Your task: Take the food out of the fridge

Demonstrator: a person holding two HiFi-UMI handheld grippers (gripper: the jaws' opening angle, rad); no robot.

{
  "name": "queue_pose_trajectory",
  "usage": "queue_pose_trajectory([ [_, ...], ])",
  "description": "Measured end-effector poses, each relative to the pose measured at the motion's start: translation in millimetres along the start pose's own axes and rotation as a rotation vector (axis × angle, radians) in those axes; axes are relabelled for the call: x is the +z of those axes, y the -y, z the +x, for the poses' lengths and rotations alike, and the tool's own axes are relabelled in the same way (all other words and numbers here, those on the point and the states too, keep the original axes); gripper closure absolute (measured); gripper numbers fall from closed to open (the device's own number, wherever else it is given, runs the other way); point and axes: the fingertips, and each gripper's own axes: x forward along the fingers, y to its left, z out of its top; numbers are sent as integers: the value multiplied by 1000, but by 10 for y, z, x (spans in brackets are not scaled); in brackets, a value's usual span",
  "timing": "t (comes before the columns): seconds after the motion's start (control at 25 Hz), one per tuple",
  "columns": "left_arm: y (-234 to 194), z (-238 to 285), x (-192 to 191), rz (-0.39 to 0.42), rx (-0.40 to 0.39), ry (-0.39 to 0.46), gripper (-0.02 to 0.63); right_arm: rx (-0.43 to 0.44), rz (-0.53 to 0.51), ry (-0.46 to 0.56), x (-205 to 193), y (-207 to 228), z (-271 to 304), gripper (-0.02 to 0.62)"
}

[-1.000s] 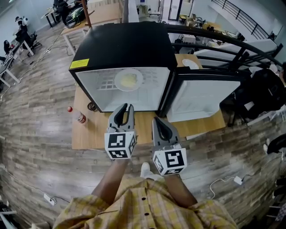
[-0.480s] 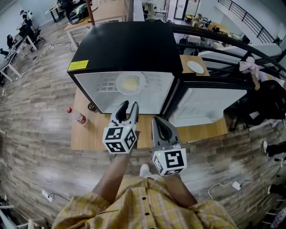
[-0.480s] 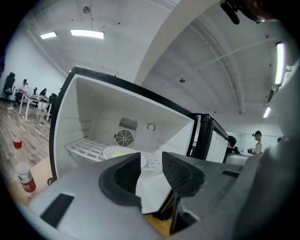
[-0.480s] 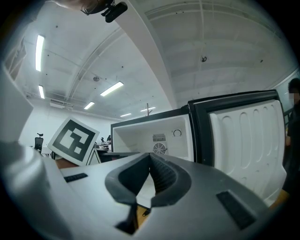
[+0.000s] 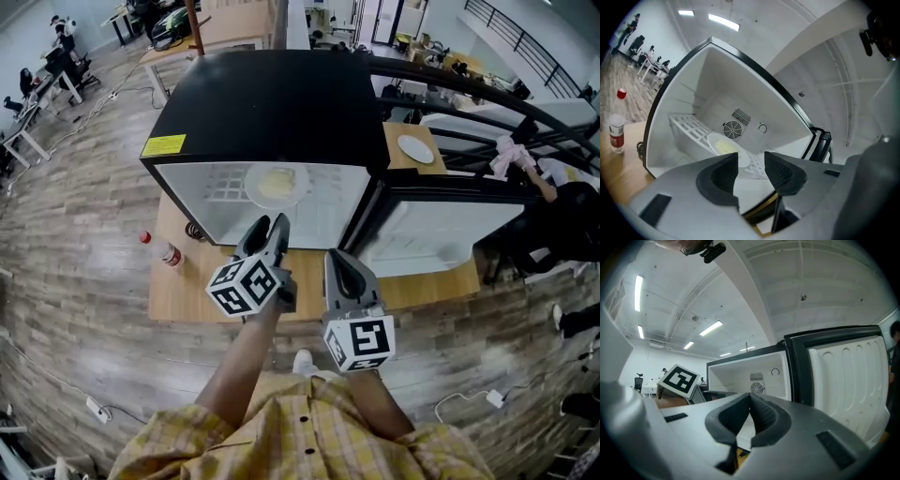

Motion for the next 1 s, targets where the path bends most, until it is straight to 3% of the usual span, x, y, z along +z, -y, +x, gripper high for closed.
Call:
queue_pose_trajectory([
  [0.4, -490, 199, -100, -516, 25, 49, 434, 7, -1, -17, -64, 51, 98, 589],
  [0.64, -616, 302, -231, -731, -2, 75, 437, 15, 2, -24, -86, 61, 121, 588],
  [0.84, -714, 387, -253, -848, 11, 107, 474, 6, 2, -23, -85, 116, 129, 588],
  [1.0, -734, 465, -232, -829, 17, 113, 474, -1, 1, -23, -85, 168, 120, 589],
])
